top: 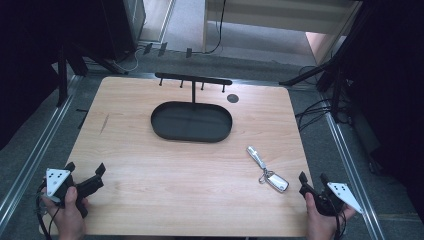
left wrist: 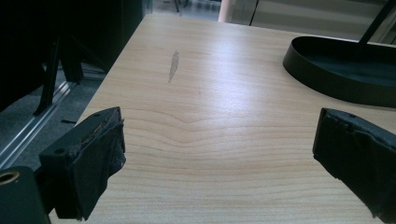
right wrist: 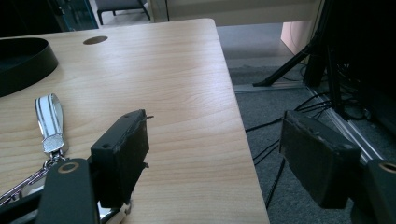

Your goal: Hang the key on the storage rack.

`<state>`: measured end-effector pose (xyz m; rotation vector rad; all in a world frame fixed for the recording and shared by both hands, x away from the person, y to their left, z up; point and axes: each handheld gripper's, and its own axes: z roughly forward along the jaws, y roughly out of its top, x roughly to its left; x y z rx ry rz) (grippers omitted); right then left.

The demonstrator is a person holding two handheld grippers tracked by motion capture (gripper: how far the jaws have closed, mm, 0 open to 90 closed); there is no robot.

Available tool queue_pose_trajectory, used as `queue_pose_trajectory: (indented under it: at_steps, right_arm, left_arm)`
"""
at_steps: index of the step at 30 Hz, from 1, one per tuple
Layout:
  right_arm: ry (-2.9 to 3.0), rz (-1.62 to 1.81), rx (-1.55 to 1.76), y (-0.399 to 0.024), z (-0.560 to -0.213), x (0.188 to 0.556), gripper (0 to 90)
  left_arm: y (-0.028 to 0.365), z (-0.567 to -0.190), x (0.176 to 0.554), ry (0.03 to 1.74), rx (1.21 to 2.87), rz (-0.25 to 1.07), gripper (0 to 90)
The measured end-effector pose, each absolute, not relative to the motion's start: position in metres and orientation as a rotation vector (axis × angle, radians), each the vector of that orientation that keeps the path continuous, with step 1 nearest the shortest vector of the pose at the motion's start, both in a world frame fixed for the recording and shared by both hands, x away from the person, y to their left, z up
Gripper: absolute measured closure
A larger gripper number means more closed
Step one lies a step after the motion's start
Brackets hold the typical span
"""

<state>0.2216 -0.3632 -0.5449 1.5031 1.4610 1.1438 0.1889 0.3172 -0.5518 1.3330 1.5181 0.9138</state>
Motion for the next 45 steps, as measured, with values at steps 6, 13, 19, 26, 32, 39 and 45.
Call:
queue_pose_trajectory:
  at_steps: [6,13,19,26,32,39,45]
  right_arm:
    - [1.457,1.130,1.489,-0.361,-0.545,0.220,28.5]
    - [1.534,1.087,1.424,-0.351,-0.539,0.222,30.5]
    - [1.609,1.061,1.338,-0.334,-0.526,0.227,32.6]
    - [1.695,1.021,1.255,-0.317,-0.515,0.235,35.2]
    - [1.760,1.043,1.228,-0.309,-0.504,0.245,37.1]
    - [1.828,1.010,1.207,-0.301,-0.495,0.257,37.9]
    - [1.935,0.955,1.176,-0.294,-0.487,0.268,40.1]
  left_arm:
    - [0.319,-0.552,0.189,1.523,1.320,0.906,2.3]
    - [0.319,-0.552,0.189,1.530,1.310,0.902,2.3]
    - [0.320,-0.552,0.189,1.530,1.309,0.902,2.3]
    - [0.320,-0.552,0.188,1.531,1.307,0.901,2.3]
    - [0.320,-0.552,0.188,1.532,1.306,0.901,2.3]
    - [0.320,-0.552,0.188,1.533,1.305,0.898,2.3]
    - [0.320,-0.552,0.188,1.534,1.305,0.906,2.3]
